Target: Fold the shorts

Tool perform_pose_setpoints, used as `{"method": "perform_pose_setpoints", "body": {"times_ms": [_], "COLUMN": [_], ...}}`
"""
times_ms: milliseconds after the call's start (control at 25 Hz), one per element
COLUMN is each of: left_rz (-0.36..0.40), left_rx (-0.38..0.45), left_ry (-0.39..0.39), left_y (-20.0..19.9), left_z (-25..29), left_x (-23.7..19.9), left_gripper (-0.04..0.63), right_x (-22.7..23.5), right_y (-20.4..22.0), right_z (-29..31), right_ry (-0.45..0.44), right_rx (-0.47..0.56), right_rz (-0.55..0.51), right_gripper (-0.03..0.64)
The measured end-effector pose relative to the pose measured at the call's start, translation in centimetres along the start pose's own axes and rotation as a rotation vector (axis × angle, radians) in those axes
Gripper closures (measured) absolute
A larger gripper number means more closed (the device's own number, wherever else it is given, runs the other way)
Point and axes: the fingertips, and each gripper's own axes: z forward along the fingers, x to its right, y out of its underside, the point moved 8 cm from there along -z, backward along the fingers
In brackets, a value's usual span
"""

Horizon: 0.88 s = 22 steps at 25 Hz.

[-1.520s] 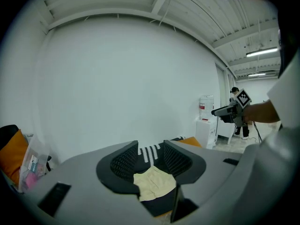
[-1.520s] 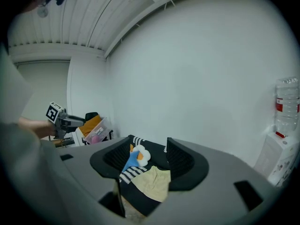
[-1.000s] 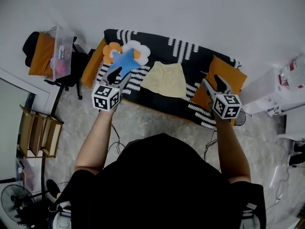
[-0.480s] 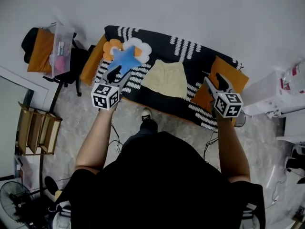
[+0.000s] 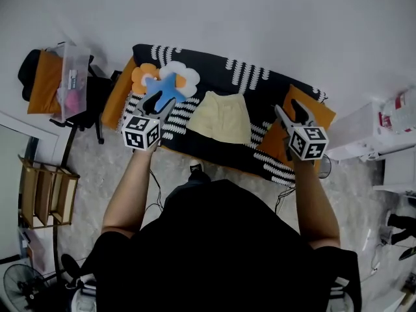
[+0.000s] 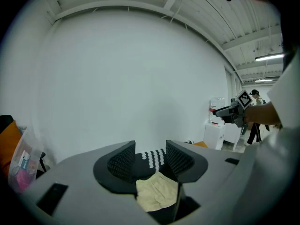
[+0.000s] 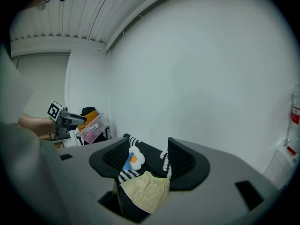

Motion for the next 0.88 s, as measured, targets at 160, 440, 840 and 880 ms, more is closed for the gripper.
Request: {"method": "perform_pose_setpoints", "body": {"times_ms": [160, 440, 840, 880], "left_rz": [0.004, -0.002, -0.023, -0.025], "left_rx": [-0.012, -0.048, -0.088, -0.092], "left_ry": [0.019, 0.054, 0.114, 0.120], "left_y": [-0.5, -0.9, -1.0, -1.0], "left_z": [3.6, 9.5, 17.0, 17.6], "left_x": [-2.3, -6.7, -13.4, -14.1], "left_gripper": [0.371, 0.370, 0.367, 0.367], "right_x": [1.4, 2.7, 3.3, 3.1], "right_y": [-0.6, -1.1, -3.2, -3.3], "right_z": [3.1, 8.8, 17.0, 17.8], "right_ry": [0.019, 0.046, 0.074, 0.074], "right_rx": [-0.005, -0.030, -0.080, -0.086], "right_rz": [0.014, 0.023, 0.012, 0.008], "right_gripper": [0.351, 0.350, 0.350, 0.350]}}
